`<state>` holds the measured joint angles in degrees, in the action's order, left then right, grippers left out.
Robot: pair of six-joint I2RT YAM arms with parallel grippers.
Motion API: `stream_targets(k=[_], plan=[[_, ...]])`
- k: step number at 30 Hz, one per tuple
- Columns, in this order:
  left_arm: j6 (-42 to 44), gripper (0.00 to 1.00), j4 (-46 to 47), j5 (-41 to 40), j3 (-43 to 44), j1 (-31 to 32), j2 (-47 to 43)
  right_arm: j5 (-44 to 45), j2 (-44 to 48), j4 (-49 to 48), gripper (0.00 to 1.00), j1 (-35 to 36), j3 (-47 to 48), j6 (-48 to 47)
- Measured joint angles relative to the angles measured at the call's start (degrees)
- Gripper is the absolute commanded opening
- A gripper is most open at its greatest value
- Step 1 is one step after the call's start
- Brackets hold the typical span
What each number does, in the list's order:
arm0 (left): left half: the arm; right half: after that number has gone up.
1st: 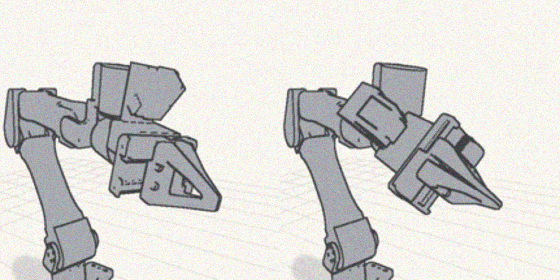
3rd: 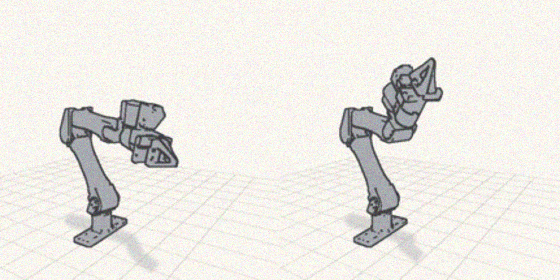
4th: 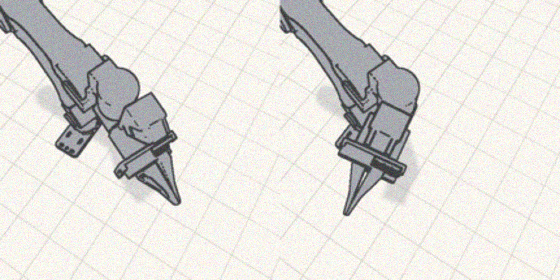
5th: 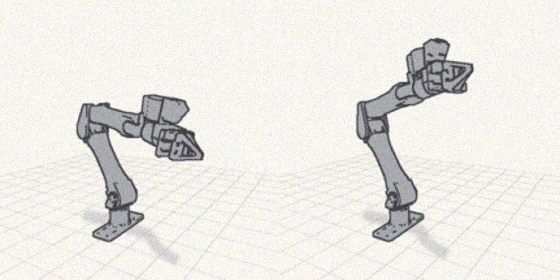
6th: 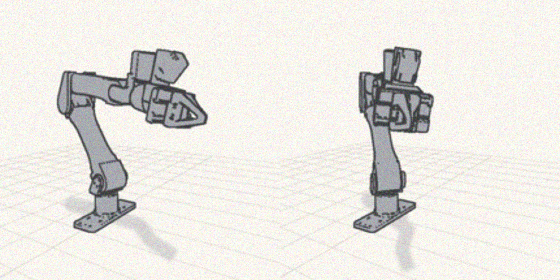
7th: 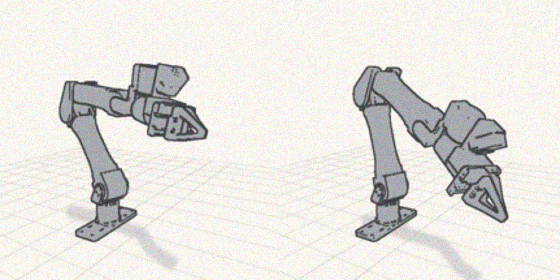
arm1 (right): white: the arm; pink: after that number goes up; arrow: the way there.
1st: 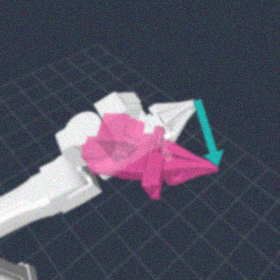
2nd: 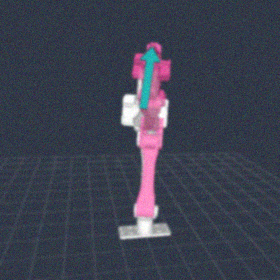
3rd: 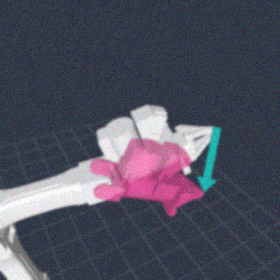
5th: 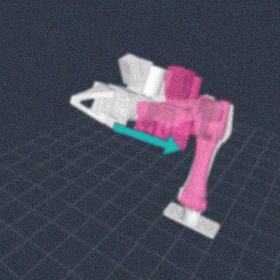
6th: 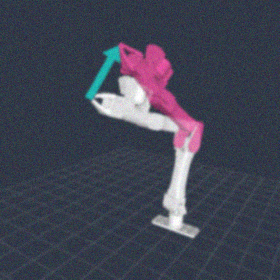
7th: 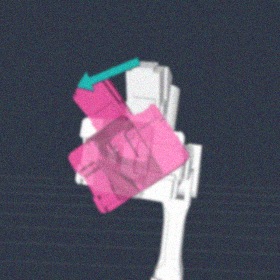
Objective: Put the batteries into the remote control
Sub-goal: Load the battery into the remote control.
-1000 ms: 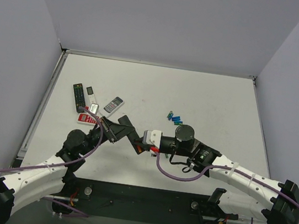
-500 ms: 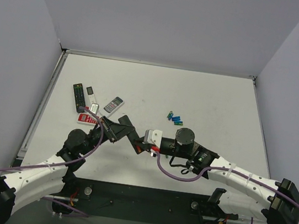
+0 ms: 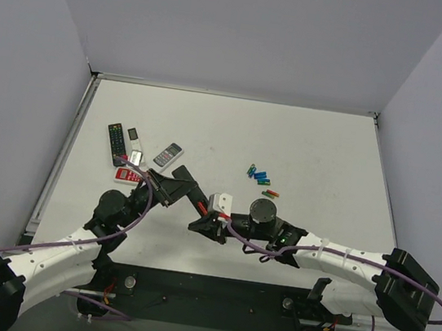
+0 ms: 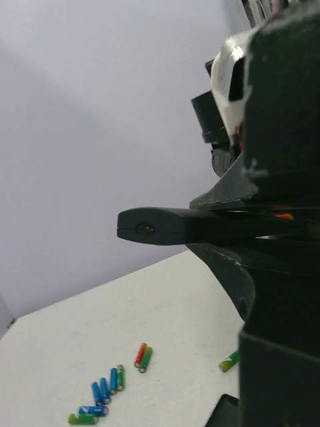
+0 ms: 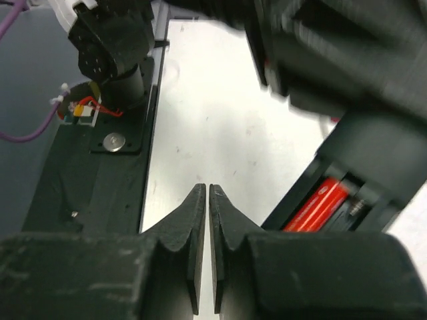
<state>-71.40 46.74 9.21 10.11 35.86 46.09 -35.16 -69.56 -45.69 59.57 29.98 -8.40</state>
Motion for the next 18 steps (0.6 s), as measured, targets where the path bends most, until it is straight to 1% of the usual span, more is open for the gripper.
stream_targets(k=[5, 11, 12, 13, 14, 18], plan=[[-1.73, 0.0, 4.44, -0.42, 1.4, -0.13, -1.05, 0.85, -1.64, 0.5, 0.06, 0.07, -3.15, 3.21], [-1.6, 0.0, 5.81, -0.37, 1.84, 0.11, -3.63, 1.42, -0.66, 4.76, 0.08, -0.28, -2.21, 3.65], [-1.6, 0.0, 5.88, -0.39, 1.84, 0.2, -3.72, 1.49, -0.46, 5.49, 0.11, -0.28, -1.86, 3.65], [-1.57, 0.0, 6.03, -0.46, 1.86, 0.2, -3.76, 1.55, -0.17, 6.62, 0.16, -0.28, -1.42, 3.63], [-1.51, 0.0, 6.16, -0.7, 1.84, 0.2, -3.74, 1.55, 0.31, 7.93, 0.18, -0.28, -1.01, 3.63], [-0.76, 0.0, 6.21, -2.75, 1.29, 0.2, -3.69, 1.57, 2.71, 13.7, 0.35, -0.28, 0.46, 3.61]])
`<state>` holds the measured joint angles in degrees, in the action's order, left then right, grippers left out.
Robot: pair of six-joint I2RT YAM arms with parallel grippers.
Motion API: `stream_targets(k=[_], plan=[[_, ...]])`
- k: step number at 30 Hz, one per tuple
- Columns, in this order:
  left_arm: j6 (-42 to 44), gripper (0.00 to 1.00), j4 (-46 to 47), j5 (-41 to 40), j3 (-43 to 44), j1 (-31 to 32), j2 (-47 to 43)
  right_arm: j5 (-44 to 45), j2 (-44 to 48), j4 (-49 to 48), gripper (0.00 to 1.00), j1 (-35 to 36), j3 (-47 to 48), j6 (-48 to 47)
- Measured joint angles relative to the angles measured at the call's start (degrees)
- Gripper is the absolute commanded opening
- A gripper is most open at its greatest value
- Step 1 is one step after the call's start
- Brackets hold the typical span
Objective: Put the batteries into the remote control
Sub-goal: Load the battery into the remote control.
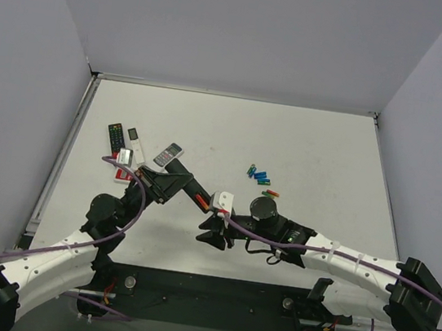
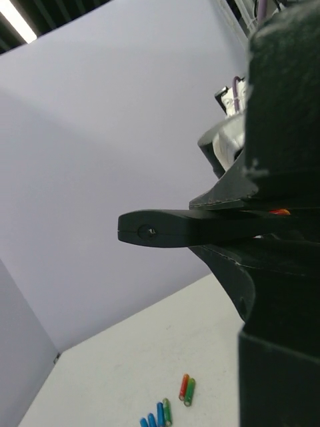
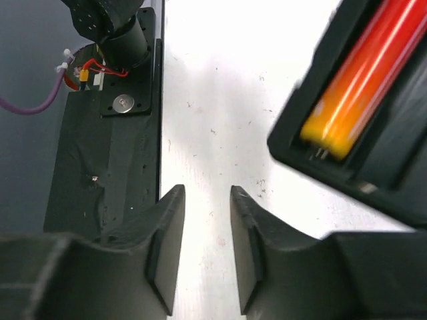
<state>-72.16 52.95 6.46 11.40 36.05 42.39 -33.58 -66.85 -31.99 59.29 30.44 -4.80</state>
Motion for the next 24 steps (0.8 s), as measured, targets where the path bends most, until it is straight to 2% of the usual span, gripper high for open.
stream_targets(k=[6, 13, 17, 24], plan=[[3.26, 0.0, -4.09, -2.38, -2.14, 0.09, 0.59, 1.79, 6.6, 9.4, 0.41, -0.07, 4.11, -1.03], [5.57, 0.0, -10.58, -5.4, -1.97, 0.13, -0.24, 12.68, 13.35, 21.0, 0.41, 0.11, 7.5, -0.5], [5.33, 0.0, -15.34, -7.1, -1.09, 0.13, -0.61, 19.89, 11.52, 25.75, 0.42, 1.01, 13.05, -0.59], [3.32, 0.0, -26.18, -10.84, 2.29, 0.17, -2.27, 29.99, 0.39, 31.5, 0.49, 4.68, 25.03, -1.11]])
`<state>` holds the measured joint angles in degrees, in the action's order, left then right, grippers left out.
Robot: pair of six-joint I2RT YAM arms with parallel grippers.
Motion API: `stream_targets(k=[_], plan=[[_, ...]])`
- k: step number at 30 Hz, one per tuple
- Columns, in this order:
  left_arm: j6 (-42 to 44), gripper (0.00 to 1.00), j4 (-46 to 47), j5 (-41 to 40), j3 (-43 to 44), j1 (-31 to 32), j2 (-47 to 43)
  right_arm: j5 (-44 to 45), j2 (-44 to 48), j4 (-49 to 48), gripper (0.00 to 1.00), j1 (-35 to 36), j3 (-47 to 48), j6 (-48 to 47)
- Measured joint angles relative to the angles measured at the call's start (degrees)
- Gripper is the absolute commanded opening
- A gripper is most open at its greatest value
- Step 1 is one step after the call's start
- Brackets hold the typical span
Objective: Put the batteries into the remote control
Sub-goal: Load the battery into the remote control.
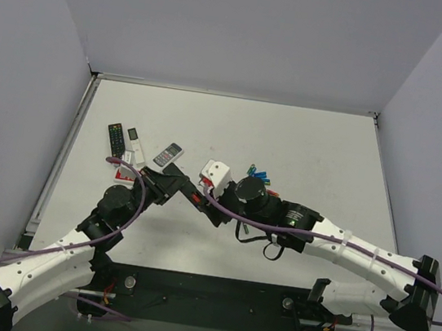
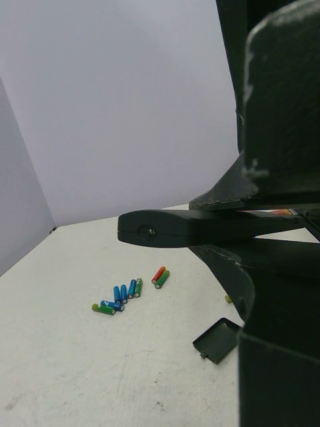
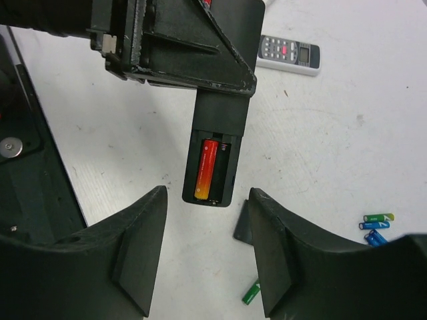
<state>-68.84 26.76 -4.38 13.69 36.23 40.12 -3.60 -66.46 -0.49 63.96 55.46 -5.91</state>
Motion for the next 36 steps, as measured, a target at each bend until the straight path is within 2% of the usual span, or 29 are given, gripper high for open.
stream_targets(k=[10, 21, 26, 31, 34, 36], plan=[[-3.85, 0.0, -7.85, -2.91, 1.79, 0.0, -0.57, 6.01, -11.17, 5.92, 0.5, 2.14, 6.51, 0.11], [-6.29, 0.0, -9.01, -3.39, 1.79, 0.0, -0.22, 9.53, -17.55, 7.65, 0.48, 2.75, 10.01, 0.11], [-7.17, 0.0, -9.09, -3.41, 1.79, 0.0, -0.07, 10.88, -19.76, 8.9, 0.34, 3.91, 11.15, 0.0], [-8.07, 0.0, -9.46, -3.96, 1.79, 0.0, 0.15, 13.79, -20.81, 9.51, 0.25, 4.79, 11.85, 0.39], [-8.9, 0.0, -9.46, -4.17, 1.77, 0.0, 0.22, 15.58, -21.33, 9.73, 0.17, 5.51, 12.22, 0.55], [-9.4, 0.0, -9.57, -4.26, 1.75, 0.0, 0.28, 16.85, -21.62, 9.73, 0.08, 6.03, 12.26, 0.61]])
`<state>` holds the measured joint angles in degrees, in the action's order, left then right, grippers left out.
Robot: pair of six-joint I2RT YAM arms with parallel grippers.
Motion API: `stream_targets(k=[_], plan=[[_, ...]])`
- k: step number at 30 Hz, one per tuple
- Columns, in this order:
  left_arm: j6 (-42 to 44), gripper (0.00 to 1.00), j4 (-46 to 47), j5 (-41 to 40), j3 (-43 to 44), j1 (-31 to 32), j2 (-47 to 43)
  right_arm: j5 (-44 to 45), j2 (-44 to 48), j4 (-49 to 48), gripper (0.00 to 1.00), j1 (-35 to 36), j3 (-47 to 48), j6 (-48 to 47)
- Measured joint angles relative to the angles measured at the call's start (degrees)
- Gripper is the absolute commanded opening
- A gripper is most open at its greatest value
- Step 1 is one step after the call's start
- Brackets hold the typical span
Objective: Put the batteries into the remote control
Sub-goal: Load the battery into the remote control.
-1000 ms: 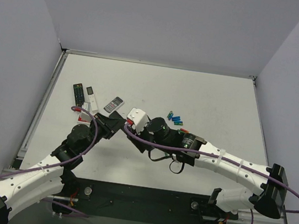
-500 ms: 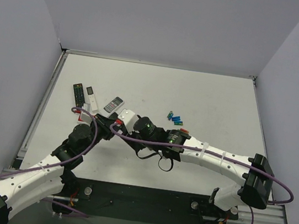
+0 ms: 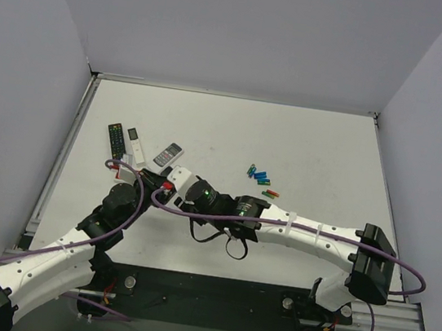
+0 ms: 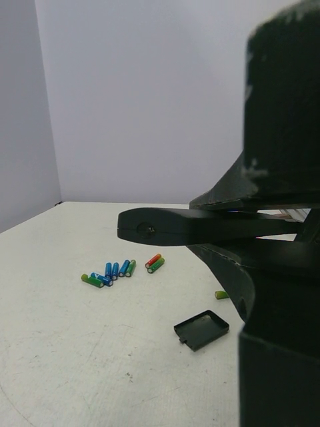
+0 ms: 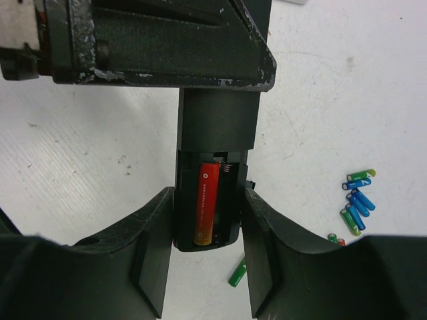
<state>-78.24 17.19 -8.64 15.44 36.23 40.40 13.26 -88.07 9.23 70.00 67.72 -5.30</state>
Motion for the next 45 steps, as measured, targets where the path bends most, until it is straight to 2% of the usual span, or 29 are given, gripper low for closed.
stream_targets(k=[4, 10, 13, 14, 19, 25, 31, 37, 45], plan=[[-1.01, 0.0, -0.35, -0.22, -0.09, 0.04, 0.02, 3.69, -0.79, -0.02, 0.01, 1.57, 0.11, 0.17], [-1.99, 0.0, -1.16, -0.55, -0.15, 0.07, 0.02, 6.03, -1.51, -0.37, 0.0, 2.34, 0.13, 0.35], [-2.49, 0.0, -0.98, -0.57, -0.57, 0.07, -0.13, 5.77, -1.53, -0.35, 0.11, 2.36, 0.13, 0.5], [-2.67, 0.0, -0.94, -0.55, -0.76, 0.07, -0.22, 5.6, -1.53, -0.28, 0.2, 2.36, 0.11, 0.63], [-2.84, 0.0, -0.63, -0.48, -1.81, 0.07, -1.27, 3.78, -1.46, -0.13, 0.45, 1.92, 0.13, 1.33], [-3.48, 0.0, 1.36, 0.13, -3.43, 0.07, -2.34, -1.2, -0.42, 0.5, 0.6, 0.76, 0.13, 2.69], [-2.32, 0.0, 4.68, 1.84, -5.68, 0.04, -2.91, -5.7, 3.82, 1.55, 0.68, -1.46, 0.87, 3.45], [-0.5, 0.0, 6.67, 3.61, -9.2, 0.04, -2.97, -10.69, 9.29, 2.34, 0.71, -5.84, 1.44, 5.18], [1.64, 0.0, 9.68, 5.22, -10.23, 0.04, -4.35, -20.09, 16.5, 2.84, 0.68, -19.37, -2.05, 10.62]])
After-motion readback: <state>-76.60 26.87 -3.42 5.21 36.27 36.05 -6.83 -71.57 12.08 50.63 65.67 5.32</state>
